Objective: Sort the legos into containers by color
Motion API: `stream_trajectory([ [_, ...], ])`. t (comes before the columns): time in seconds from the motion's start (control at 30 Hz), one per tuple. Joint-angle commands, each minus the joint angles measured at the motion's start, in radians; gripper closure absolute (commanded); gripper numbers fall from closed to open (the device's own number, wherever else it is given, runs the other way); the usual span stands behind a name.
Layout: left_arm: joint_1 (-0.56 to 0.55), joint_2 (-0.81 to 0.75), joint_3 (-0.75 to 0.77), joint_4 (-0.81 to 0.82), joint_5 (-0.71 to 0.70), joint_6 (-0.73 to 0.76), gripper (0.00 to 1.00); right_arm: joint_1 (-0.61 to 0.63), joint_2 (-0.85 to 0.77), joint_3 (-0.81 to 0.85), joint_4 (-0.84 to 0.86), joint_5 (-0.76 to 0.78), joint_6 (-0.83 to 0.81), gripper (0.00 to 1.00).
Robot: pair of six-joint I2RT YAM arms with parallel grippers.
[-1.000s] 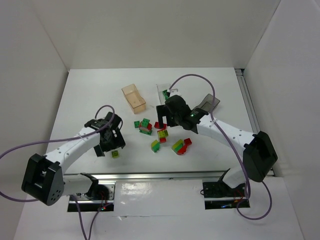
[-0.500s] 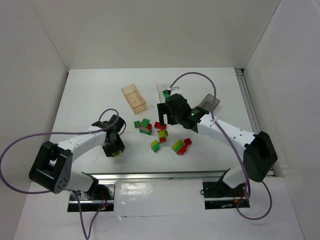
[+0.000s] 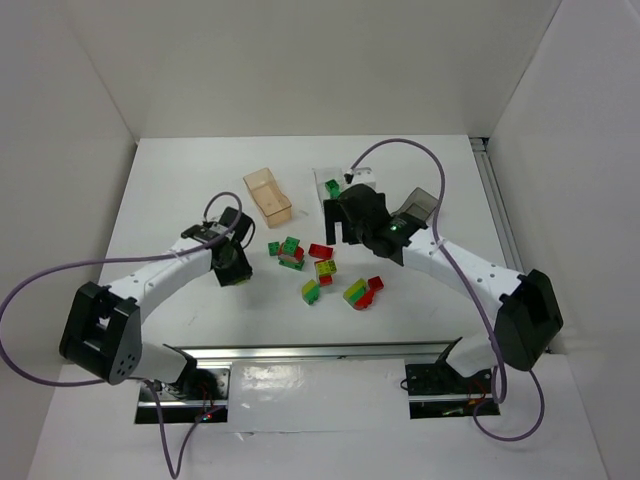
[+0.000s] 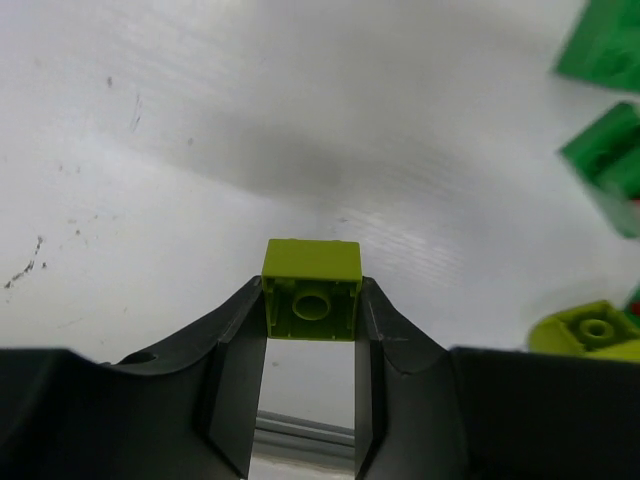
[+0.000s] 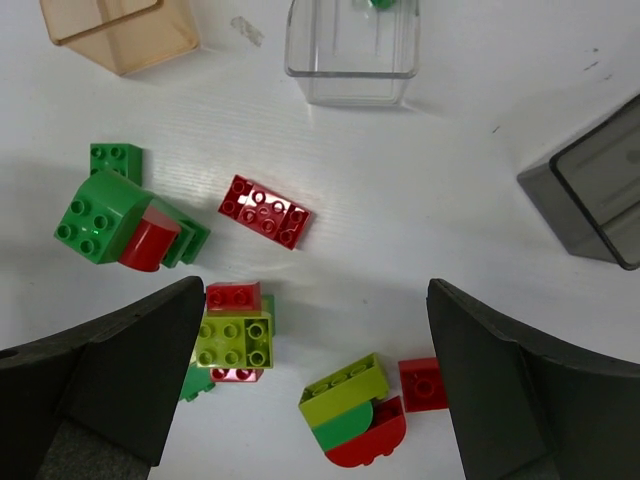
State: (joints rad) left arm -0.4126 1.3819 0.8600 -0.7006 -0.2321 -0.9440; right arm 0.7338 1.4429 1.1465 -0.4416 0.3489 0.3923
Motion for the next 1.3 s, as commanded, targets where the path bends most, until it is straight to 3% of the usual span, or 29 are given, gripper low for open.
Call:
stream_trajectory([
  [0.0,0.003,0.002,0.117,0.01,-0.03,0.082,0.69,-0.019,-0.053,0.05,-0.02,0.064,0.011,0.01],
  [0.3,0.024,0.278,0.571,0.01,-0.055,0.217,0.69,-0.068,-0.127,0.068,-0.057,0.099,0.059,0.01],
  [0.5,0.044,0.564,0.894,-0.011,-0.016,0.269,0.69,-0.1,-0.145,0.024,-0.078,0.098,0.089,0.01],
  [0.63,0.064,0.71,1.063,-0.054,-0.001,0.278,0.64,-0.119,-0.185,-0.005,-0.123,0.098,0.141,0.01],
  [0.7,0.064,0.746,1.08,-0.033,0.02,0.294,0.32,-0.119,-0.222,-0.086,-0.016,0.042,0.141,0.01],
  [0.83,0.064,0.782,1.137,-0.068,-0.003,0.312,0.09,-0.14,-0.176,-0.071,-0.091,0.018,0.16,0.01],
  [1.0,0.064,0.718,1.125,-0.068,0.008,0.303,0.07,-0.14,-0.176,-0.172,-0.023,-0.06,0.174,0.01],
  [1.27,0.006,0.415,0.788,0.004,0.008,0.323,0.08,-0.131,-0.154,-0.293,-0.103,-0.036,0.33,0.01],
])
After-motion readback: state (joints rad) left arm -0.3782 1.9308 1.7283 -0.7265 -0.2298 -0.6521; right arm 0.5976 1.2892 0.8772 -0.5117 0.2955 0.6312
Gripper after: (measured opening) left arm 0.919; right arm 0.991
